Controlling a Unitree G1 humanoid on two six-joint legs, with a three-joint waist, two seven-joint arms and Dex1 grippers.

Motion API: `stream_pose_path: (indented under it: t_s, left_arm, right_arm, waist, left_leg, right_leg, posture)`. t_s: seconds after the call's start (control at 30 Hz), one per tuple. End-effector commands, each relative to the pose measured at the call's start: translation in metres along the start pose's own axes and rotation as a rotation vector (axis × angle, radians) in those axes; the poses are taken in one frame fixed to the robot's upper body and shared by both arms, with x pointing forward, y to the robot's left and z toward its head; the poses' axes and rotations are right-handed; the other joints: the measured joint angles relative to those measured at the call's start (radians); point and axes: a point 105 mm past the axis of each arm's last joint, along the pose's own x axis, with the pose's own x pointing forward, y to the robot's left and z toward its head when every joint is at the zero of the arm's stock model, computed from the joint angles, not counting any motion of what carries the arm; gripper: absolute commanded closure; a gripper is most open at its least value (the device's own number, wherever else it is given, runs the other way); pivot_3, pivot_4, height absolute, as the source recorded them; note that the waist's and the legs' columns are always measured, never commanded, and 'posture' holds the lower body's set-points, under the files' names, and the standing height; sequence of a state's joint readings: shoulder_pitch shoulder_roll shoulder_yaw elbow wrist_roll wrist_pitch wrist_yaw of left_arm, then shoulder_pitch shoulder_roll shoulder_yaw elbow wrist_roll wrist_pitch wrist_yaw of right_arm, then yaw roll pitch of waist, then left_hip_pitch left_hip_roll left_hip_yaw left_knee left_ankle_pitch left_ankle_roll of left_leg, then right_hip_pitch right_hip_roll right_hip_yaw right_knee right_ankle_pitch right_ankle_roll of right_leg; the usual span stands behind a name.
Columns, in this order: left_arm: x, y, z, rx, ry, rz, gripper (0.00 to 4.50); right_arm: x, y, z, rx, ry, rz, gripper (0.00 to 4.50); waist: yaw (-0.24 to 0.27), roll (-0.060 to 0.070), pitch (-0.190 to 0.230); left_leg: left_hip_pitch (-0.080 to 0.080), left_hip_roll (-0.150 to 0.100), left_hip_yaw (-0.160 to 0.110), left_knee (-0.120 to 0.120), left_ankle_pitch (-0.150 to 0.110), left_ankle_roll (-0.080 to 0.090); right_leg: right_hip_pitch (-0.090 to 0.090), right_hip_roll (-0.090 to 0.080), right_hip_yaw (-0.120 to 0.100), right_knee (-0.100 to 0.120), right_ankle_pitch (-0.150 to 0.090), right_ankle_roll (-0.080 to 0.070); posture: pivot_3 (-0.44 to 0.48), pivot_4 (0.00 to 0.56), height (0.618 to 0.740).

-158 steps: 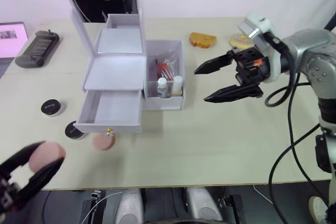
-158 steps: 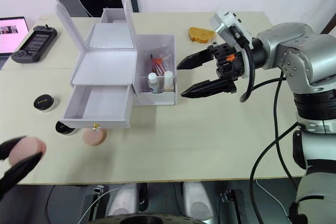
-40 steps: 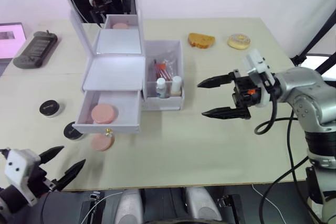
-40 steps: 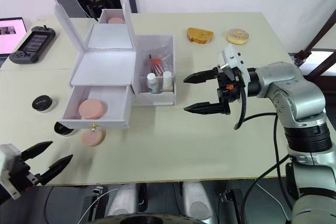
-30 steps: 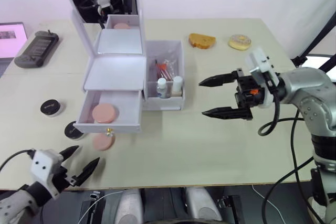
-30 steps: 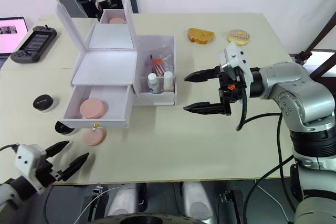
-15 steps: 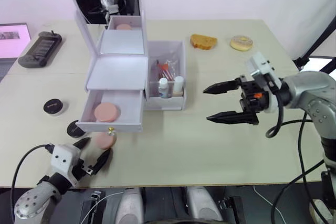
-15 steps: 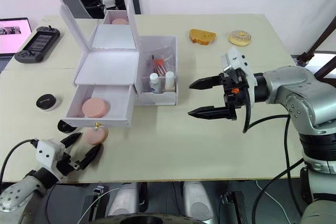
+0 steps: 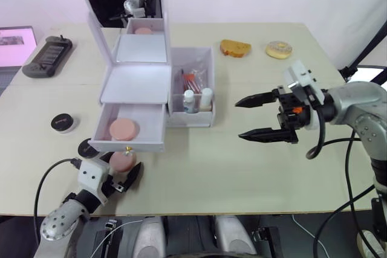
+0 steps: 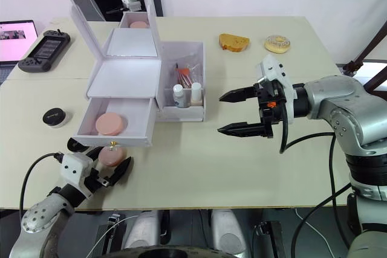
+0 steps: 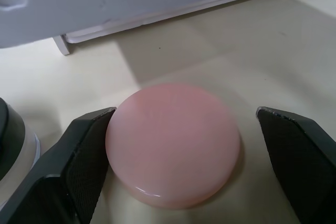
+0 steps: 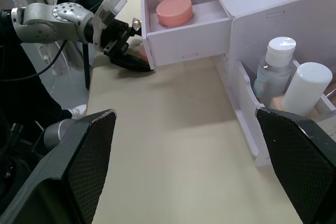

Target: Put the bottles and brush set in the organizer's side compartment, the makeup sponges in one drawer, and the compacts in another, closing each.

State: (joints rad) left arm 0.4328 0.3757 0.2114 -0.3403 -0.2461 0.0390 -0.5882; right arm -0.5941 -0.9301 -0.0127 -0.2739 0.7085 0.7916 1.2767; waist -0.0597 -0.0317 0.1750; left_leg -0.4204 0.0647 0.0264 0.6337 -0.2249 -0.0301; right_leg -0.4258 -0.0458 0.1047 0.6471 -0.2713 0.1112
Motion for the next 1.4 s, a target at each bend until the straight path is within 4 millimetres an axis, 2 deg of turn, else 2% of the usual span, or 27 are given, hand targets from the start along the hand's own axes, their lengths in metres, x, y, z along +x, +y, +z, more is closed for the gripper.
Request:
stream_pose_path:
  t_s: [0.03,0.07,0.1,0.27,0.47,0.63,0.8,0.87,0.93,1.0,1.03,1.17,1.3,1.4]
  left_arm:
    - [-0.009,0.001,-0.004,0.007,0.038,0.002,1.24]
    - [-0.011,0.003,-0.006,-0.008,0.051,0.004,1.70]
    - [-0.012,0.004,-0.007,-0.018,0.060,0.006,1.81]
    - [-0.023,0.011,-0.004,-0.024,0.109,-0.007,1.81]
    - [-0.055,0.027,-0.010,-0.050,0.198,0.036,1.81]
    - [-0.092,0.035,0.007,-0.032,0.227,0.031,1.81]
    - [-0.119,0.042,0.025,-0.061,0.235,0.019,1.81]
    - [-0.144,0.056,0.047,-0.079,0.225,0.025,1.81]
    - [-0.155,0.066,0.065,-0.081,0.220,0.032,1.81]
    - [-0.155,0.072,0.084,-0.056,0.207,0.006,1.81]
    - [-0.152,0.074,0.095,-0.042,0.196,-0.010,1.81]
    - [-0.129,0.071,0.141,-0.005,0.115,-0.119,1.81]
    - [-0.100,0.066,0.170,0.070,0.068,-0.210,1.81]
    - [-0.080,0.059,0.180,0.091,0.062,-0.263,1.81]
  right_arm:
    - [-0.002,0.001,0.011,-0.063,0.004,-0.007,0.00]
    - [-0.002,0.001,0.011,-0.064,0.004,-0.006,0.00]
    - [-0.002,0.001,0.011,-0.065,0.004,-0.005,0.00]
    - [0.002,0.000,0.012,-0.073,-0.002,0.011,0.00]
    - [0.008,-0.003,0.013,-0.083,-0.009,0.062,0.00]
    - [0.013,-0.008,0.014,-0.092,-0.013,0.116,0.00]
    - [0.017,-0.013,0.016,-0.111,-0.021,0.153,0.00]
    - [0.018,-0.017,0.019,-0.126,-0.023,0.169,0.00]
    - [0.018,-0.019,0.020,-0.133,-0.023,0.178,0.00]
    - [0.016,-0.019,0.024,-0.138,-0.036,0.192,0.00]
    - [0.015,-0.018,0.027,-0.139,-0.044,0.198,0.00]
    - [0.011,-0.014,0.034,-0.146,-0.063,0.209,0.00]
    - [0.007,-0.013,0.035,-0.144,-0.062,0.184,0.00]
    - [0.005,-0.013,0.036,-0.140,-0.058,0.164,0.00]
  waist:
    - [-0.005,0.000,0.000]
    - [-0.008,0.000,0.000]
    - [-0.010,0.000,0.000]
    - [-0.013,0.000,0.000]
    - [-0.016,0.000,0.000]
    - [-0.022,-0.002,0.001]
    - [-0.013,-0.002,0.002]
    - [-0.015,-0.007,0.004]
    - [-0.016,-0.008,0.004]
    - [-0.015,-0.002,0.006]
    - [-0.012,-0.006,0.007]
    - [-0.011,-0.005,0.007]
    - [-0.011,-0.004,0.008]
    - [-0.013,-0.002,0.009]
  left_leg:
    - [0.000,0.000,0.000,0.000,0.000,0.000]
    - [0.000,0.000,0.000,0.000,0.000,0.000]
    - [0.001,0.000,0.000,-0.001,0.000,0.000]
    - [0.002,0.001,0.000,-0.002,0.000,0.000]
    - [0.002,0.001,0.000,-0.002,0.000,0.000]
    - [0.002,0.001,0.000,-0.003,0.000,0.000]
    - [0.002,0.001,0.001,-0.003,0.000,0.000]
    - [0.002,0.001,0.001,-0.003,0.000,-0.001]
    - [0.001,0.001,0.001,-0.003,-0.001,-0.001]
    - [0.001,0.001,0.001,-0.003,-0.001,-0.001]
    - [0.000,0.000,0.002,-0.003,-0.002,-0.003]
    - [-0.002,0.001,0.001,-0.002,-0.002,-0.003]
    - [-0.004,0.000,0.002,-0.002,-0.002,-0.003]
    - [-0.004,0.001,0.002,-0.002,-0.002,-0.003]
  right_leg:
    - [0.000,0.000,0.000,0.000,0.000,0.000]
    - [0.000,0.000,0.000,0.000,0.000,0.000]
    - [0.000,0.000,0.000,0.000,0.000,0.000]
    - [0.000,0.001,0.000,0.001,0.000,0.000]
    - [-0.001,0.001,0.001,0.000,0.000,0.000]
    - [-0.002,0.001,0.001,0.000,0.000,-0.001]
    - [-0.005,-0.001,0.000,-0.002,-0.001,-0.001]
    - [-0.006,-0.001,0.000,-0.003,-0.001,-0.001]
    - [-0.007,-0.001,0.000,-0.003,-0.001,-0.001]
    - [-0.007,-0.002,0.000,-0.004,-0.001,-0.001]
    - [-0.006,-0.003,0.001,-0.006,-0.001,-0.001]
    - [-0.007,-0.002,-0.001,-0.006,-0.001,-0.001]
    - [-0.004,-0.002,0.000,-0.005,0.000,-0.001]
    - [-0.006,-0.001,0.000,-0.002,-0.001,-0.001]
  posture:
    - [0.000,0.150,0.740]
    - [0.000,0.150,0.740]
    - [0.000,0.150,0.740]
    - [0.000,0.150,0.740]
    - [0.000,0.150,0.740]
    - [0.000,0.150,0.740]
    - [0.000,0.150,0.740]
    - [0.000,0.150,0.740]
    - [0.000,0.150,0.740]
    - [0.000,0.150,0.740]
    - [0.000,0.150,0.740]
    - [0.000,0.150,0.740]
    - [0.000,0.150,0.740]
    - [0.000,0.150,0.740]
